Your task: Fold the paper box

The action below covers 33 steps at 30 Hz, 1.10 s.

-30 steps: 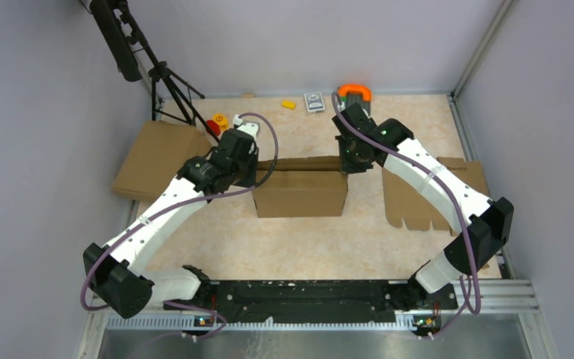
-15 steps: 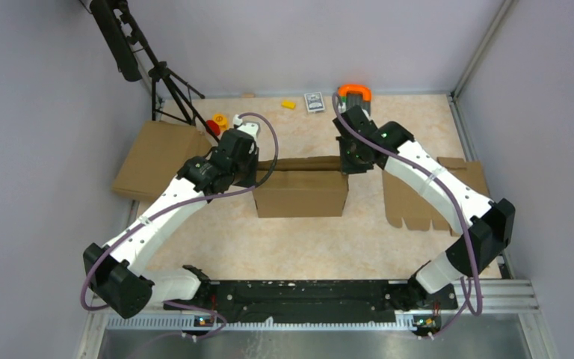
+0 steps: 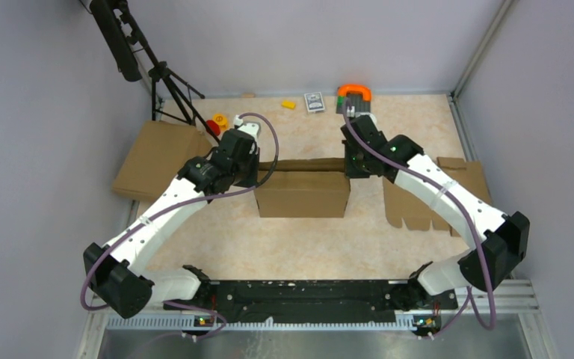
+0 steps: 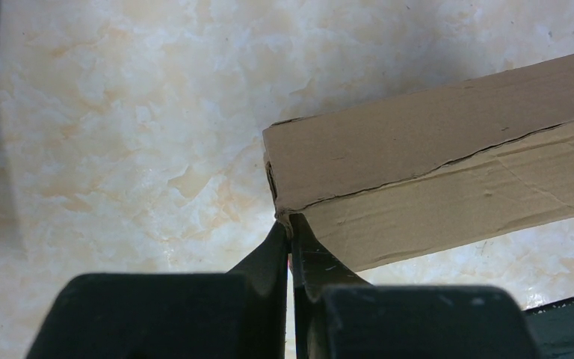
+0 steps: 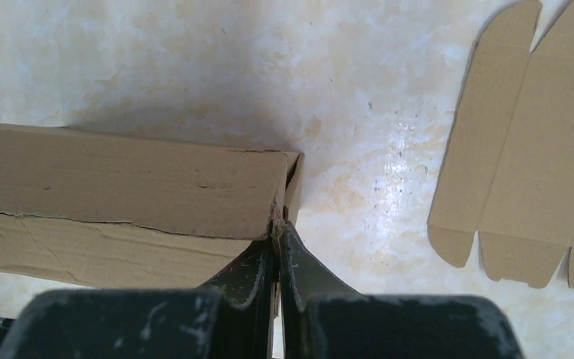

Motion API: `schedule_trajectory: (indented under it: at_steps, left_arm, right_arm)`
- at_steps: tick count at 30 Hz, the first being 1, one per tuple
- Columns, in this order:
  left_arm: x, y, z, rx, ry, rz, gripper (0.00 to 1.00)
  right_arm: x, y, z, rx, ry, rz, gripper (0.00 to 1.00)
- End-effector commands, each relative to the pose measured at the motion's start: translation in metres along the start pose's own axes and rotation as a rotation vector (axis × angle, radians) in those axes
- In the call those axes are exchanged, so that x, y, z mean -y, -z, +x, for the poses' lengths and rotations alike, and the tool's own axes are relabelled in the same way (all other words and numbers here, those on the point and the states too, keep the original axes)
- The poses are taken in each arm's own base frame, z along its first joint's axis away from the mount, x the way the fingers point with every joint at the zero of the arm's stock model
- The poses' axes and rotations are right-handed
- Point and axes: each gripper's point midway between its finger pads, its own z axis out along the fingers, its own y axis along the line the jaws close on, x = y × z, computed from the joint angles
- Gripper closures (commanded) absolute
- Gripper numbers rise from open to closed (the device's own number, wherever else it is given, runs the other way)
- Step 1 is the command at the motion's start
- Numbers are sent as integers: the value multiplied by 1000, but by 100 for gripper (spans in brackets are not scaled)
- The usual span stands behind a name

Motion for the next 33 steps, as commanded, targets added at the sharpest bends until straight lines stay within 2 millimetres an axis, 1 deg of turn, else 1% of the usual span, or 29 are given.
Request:
schedule_trajectory:
  at_steps: [1, 11, 14, 17, 20, 24, 27, 28, 29, 33]
  left_arm:
    - [14, 2, -2, 19, 18, 68, 100]
    - [16, 4, -4, 25, 24, 75, 100]
    - [16, 4, -3, 21, 26, 73, 100]
    - [15, 5, -1, 19, 28, 75, 96]
    - [16, 6, -2, 25, 29, 78, 96]
    - [17, 6, 1, 15, 34, 88, 95]
    - [18, 5, 2, 10, 35, 90, 91]
    - [18, 5, 2, 12, 35, 91, 88]
    - [17, 6, 2, 14, 35, 90, 82]
    - [16, 12, -1, 33, 34, 91, 68]
  right_arm:
    - [-9, 9, -11, 93, -25, -37, 100]
    - [-18, 17, -12, 168, -24, -41, 100]
    - [-18, 20, -11, 176, -37, -45, 100]
    - [-16, 17, -6, 178, -37, -43, 100]
    - [-16, 17, -3, 169, -47, -47, 100]
    - [-16, 22, -2, 180, -92, -61, 100]
    - [-17, 24, -1, 190, -106, -74, 100]
    - [-16, 24, -1, 191, -107, -72, 100]
    - [-16, 24, -1, 190, -106, -71, 100]
    - [-16, 24, 1, 187, -101, -73, 100]
